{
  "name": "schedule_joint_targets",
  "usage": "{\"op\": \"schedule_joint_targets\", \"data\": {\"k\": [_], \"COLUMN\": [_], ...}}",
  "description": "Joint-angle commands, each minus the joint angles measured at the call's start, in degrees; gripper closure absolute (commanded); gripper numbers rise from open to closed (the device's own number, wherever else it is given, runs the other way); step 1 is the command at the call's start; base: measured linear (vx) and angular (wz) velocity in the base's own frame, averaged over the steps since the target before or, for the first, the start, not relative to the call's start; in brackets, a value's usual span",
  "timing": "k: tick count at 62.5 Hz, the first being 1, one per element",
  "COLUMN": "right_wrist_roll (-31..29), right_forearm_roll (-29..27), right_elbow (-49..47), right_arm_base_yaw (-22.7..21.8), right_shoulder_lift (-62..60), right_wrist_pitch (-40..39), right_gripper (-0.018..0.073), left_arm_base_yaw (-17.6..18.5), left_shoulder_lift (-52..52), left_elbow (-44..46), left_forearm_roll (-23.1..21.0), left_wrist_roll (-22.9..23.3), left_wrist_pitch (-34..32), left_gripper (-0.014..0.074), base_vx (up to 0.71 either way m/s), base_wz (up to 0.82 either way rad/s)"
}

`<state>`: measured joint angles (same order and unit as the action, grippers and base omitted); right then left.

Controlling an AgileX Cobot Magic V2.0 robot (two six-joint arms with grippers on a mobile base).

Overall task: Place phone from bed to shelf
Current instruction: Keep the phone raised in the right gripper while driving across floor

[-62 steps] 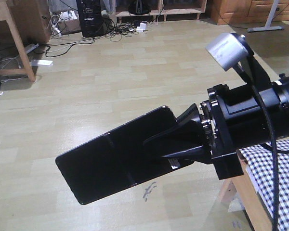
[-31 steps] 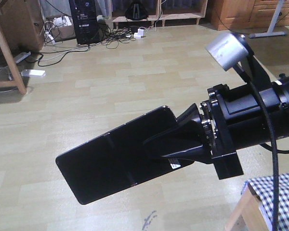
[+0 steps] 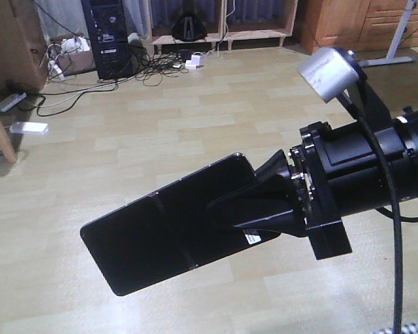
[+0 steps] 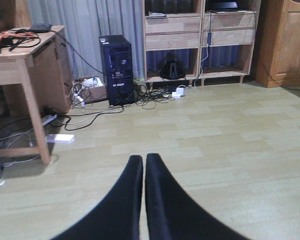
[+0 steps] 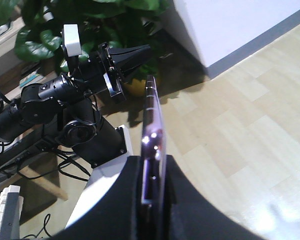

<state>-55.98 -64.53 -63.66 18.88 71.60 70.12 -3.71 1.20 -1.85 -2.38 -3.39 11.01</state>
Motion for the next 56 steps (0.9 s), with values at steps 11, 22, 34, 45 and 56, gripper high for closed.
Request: {"op": "schedule_joint_targets", "data": {"k": [11,22,34,45,56], "right_wrist_roll": [-0.4,-0.4,-0.4,-0.4,-0.4], "right_forearm_roll": [-5.2,-5.2,-5.2,-5.2,-5.2], "right_elbow": [-1.4,-1.4,-1.4,-1.4,-1.4], "right_arm_base_yaw": [0.1,0.1,0.1,0.1,0.1], "right_shoulder_lift": [-1.5,-1.5,-1.5,-1.5,-1.5], "right_wrist_pitch": [3.6,3.6,3.6,3.6,3.6], "right_gripper": [0.0561,0.0561,0.0561,0.0561,0.0561], "left_arm_base_yaw": [0.1,0.1,0.1,0.1,0.1], "left_shoulder_lift": [0.4,0.4,0.4,0.4,0.4], "left_elbow": [-0.4,-0.4,-0.4,-0.4,-0.4], "left_forearm_roll": [-0.5,-0.5,-0.5,-0.5,-0.5], "left_wrist_roll": [0.0,0.0,0.0,0.0,0.0], "left_wrist_pitch": [-4.2,-4.2,-4.2,-4.2,-4.2], "left_gripper": [0.0595,0.0595,0.0595,0.0595,0.0595], "base_vx": [0.39,0.37,0.36,0.35,0.34], "base_wz": [-0.12,-0.14,-0.14,-0.13,-0.11]}}
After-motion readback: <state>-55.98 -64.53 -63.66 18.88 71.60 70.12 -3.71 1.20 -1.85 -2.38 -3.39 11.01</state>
